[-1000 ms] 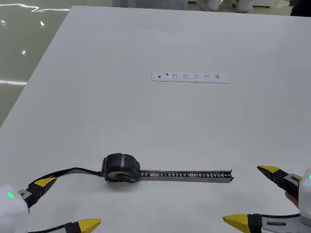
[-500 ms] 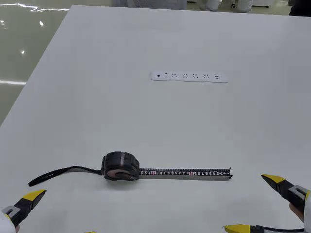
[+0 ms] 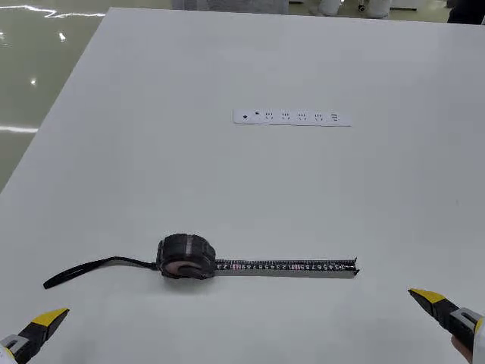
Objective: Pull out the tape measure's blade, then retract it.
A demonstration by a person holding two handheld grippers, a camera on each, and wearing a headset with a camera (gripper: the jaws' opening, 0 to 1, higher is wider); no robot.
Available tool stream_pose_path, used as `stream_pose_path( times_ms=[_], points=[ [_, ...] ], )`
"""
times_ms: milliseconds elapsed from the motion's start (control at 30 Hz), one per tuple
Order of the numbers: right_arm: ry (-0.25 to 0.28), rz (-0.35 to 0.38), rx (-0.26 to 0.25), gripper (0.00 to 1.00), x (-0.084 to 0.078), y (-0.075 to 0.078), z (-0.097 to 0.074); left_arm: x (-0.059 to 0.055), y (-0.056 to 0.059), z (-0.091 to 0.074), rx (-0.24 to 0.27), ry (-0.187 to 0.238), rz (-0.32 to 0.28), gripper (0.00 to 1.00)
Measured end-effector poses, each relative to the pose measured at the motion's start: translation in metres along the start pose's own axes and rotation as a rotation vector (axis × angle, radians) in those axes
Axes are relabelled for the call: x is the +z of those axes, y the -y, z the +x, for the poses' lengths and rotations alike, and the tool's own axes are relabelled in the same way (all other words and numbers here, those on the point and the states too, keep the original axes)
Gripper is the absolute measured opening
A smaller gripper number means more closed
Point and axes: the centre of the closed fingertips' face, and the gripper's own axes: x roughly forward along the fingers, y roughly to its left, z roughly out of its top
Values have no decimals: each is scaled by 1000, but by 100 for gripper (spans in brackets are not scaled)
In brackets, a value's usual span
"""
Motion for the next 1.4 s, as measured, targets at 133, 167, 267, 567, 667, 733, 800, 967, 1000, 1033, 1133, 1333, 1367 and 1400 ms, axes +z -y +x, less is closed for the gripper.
stream_pose_path(
  times_ms=[133,167,267,567,667,733,800,967,1000,1033,1133,1333,1367,1400],
  points=[
    [-1,-1,-1,99,0,1,0,2,0,0,2,6,-6,89],
    [0,-4,-5,99,0,2,0,2,1,0,-2,7,-7,89],
    [3,-2,-4,99,2,2,0,3,2,1,-4,7,-4,89],
    [-4,-3,1,99,-1,0,1,6,4,2,-10,11,1,88],
    [0,-4,1,99,1,1,1,7,3,2,-6,14,-4,87],
    [3,-2,0,99,2,2,2,8,4,3,-6,15,-6,87],
    [4,-3,1,99,2,2,2,9,6,4,-12,14,-4,87],
    [3,-4,3,99,3,3,3,11,9,7,-16,12,-16,87],
    [6,-3,2,99,4,3,4,13,9,8,-17,17,-25,87],
    [7,-2,2,99,4,3,4,15,10,9,-21,22,-31,87],
    [11,2,10,99,5,2,5,20,11,13,-17,23,-5,87],
    [8,-6,8,99,5,5,5,29,13,20,-19,29,-15,87],
    [10,-4,7,99,5,5,4,29,14,22,-22,29,-17,86],
    [10,-5,5,99,6,6,5,31,15,24,-26,31,-20,86]
  ],
)
